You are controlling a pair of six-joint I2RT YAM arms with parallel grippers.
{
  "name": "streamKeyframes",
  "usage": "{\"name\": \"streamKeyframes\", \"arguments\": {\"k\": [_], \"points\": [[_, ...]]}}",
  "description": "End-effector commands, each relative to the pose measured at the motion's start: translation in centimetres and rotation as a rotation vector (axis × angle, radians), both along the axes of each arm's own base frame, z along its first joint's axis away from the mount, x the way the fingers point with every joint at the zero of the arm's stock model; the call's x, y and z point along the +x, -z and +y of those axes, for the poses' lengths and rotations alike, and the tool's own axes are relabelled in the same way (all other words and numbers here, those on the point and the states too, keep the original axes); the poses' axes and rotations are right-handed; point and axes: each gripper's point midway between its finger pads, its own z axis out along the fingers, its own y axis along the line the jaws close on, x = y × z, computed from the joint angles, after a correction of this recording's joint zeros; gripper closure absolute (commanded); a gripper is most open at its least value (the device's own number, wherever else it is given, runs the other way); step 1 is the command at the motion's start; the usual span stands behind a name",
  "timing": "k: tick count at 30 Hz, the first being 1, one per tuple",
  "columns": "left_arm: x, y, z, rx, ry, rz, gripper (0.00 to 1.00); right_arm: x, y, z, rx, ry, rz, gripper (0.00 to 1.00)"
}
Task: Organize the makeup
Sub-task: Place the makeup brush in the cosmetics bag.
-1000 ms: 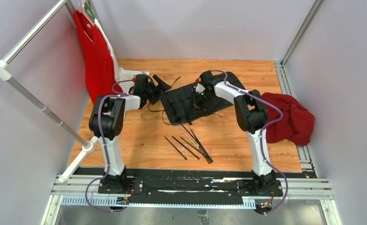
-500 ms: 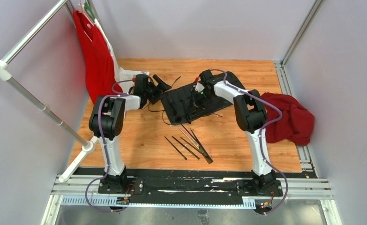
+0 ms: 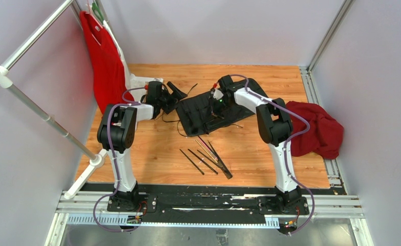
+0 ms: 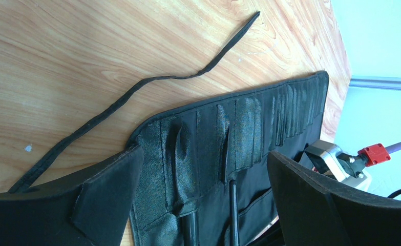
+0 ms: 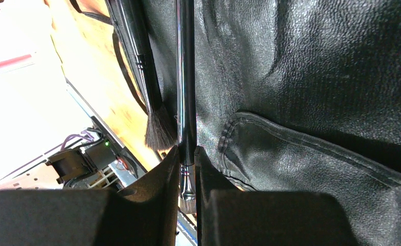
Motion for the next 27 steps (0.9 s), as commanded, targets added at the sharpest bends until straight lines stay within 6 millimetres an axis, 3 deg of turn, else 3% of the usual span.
{"name": "streamKeyframes", "arguments": {"k": [1,19,27], "points": [[-3.9,6.3,1.6,0.065,-0.013,0.223,0.02,-0.6,-1.8,0.3,0.029,-0.026,-0.017,0.99],[-4.0,6.3,1.6,0.064,-0.011,0.222,0.02,-2.3,-1.6,0.7,0.023,-0.046,-0.004,0.99],[-4.0,6.3,1.6,0.065,-0.012,0.224,0.02,-1.8,-1.5,1.0,0.028,-0.045,-0.010,0.99]]}}
